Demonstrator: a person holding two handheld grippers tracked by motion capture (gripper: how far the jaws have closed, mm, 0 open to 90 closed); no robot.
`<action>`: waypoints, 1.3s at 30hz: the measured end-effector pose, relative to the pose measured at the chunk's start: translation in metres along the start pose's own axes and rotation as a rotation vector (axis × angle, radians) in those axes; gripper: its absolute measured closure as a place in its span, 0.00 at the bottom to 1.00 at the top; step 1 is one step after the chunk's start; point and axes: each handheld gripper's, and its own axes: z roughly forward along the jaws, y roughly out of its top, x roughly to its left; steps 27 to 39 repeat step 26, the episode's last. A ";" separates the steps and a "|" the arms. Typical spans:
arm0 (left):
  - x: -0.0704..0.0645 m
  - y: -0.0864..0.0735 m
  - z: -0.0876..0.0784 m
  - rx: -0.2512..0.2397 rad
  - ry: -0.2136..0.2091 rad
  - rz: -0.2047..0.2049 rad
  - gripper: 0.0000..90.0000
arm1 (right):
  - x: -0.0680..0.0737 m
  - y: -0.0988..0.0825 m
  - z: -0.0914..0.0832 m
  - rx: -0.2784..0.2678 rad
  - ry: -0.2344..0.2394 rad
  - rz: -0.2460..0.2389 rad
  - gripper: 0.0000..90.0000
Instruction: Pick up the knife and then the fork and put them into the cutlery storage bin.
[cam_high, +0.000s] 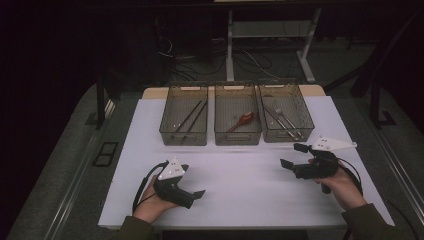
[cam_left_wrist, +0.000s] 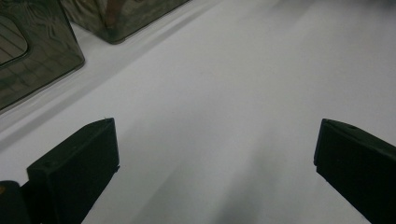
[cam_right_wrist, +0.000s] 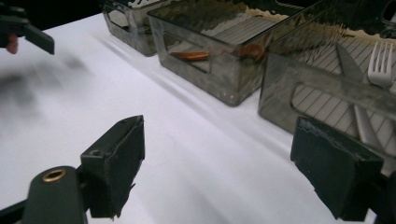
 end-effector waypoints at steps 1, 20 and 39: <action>0.000 0.000 0.000 -0.001 0.000 0.000 0.00 | 0.002 -0.002 -0.001 -0.001 0.004 -0.001 0.19; 0.000 -0.001 0.000 0.003 0.008 -0.007 0.00 | 0.011 -0.033 -0.014 0.052 0.036 0.016 0.19; 0.000 -0.001 0.000 0.004 0.010 -0.007 0.00 | 0.010 -0.034 -0.015 0.051 0.034 0.012 0.19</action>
